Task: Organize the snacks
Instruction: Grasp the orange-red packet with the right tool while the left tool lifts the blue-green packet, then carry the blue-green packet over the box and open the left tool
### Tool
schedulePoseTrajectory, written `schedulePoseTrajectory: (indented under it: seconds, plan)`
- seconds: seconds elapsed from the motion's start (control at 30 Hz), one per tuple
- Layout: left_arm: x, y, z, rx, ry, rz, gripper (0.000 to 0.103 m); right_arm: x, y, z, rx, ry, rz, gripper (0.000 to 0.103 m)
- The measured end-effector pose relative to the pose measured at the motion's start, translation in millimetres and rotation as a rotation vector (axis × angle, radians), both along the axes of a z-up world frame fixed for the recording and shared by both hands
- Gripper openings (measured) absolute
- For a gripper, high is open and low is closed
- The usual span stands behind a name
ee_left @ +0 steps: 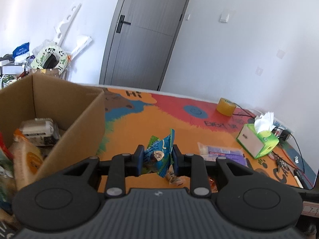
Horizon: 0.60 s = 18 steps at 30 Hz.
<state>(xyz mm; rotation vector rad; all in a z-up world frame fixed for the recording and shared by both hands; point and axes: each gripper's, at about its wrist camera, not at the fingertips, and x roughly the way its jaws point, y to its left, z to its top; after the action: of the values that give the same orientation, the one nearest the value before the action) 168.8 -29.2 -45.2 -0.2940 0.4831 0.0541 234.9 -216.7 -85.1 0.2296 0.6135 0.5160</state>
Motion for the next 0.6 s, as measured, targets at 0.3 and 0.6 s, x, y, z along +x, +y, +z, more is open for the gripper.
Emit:
schedulePoseTrajectory:
  seconds: [0.3, 0.6]
  plan:
    - [-23, 11, 21, -0.001, -0.062, 0.014, 0.027, -20, 5, 23, 0.037, -0.054, 0.010, 0.025]
    - [-43, 28, 37, 0.002, -0.108, 0.043, 0.027, -33, 23, 39, 0.058, -0.098, 0.044, 0.025]
